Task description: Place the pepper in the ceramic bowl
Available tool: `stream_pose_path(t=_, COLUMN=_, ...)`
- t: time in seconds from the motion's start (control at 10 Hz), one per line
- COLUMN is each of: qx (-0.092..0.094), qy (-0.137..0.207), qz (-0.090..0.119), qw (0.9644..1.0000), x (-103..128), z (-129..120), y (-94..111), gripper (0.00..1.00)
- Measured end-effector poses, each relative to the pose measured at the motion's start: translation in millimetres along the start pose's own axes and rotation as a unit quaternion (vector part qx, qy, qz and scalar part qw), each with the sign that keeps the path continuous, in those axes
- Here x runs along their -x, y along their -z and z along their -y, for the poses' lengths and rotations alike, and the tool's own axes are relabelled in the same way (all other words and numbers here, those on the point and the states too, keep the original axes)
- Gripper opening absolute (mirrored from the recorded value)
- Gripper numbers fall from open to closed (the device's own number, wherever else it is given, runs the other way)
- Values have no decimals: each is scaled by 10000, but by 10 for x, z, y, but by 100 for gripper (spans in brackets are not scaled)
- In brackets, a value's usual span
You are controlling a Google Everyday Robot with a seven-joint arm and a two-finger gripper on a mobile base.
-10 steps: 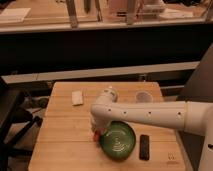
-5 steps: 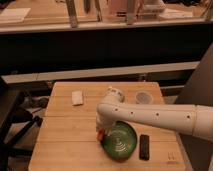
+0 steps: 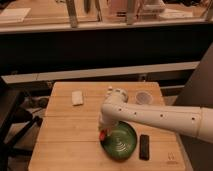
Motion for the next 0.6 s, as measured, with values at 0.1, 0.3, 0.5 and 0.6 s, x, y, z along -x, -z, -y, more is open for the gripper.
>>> stream_pose_path(t=0.1, qx=-10, qy=-7, qz=6, qw=10000, x=-2, z=-11, y=-1, gripper=2)
stream_pose_path(t=0.3, qx=-27, qy=-46, qz=8, qw=10000, x=-13, z=-50, y=4, gripper=2)
stream_pose_path(t=0.5, qx=-44, qy=-49, qz=18, qw=10000, x=-16, z=-61, y=4, gripper=2)
stream_pose_path(t=0.6, qx=-50, qy=-63, qz=24, qw=10000, x=-19, z=-81, y=2, gripper=2)
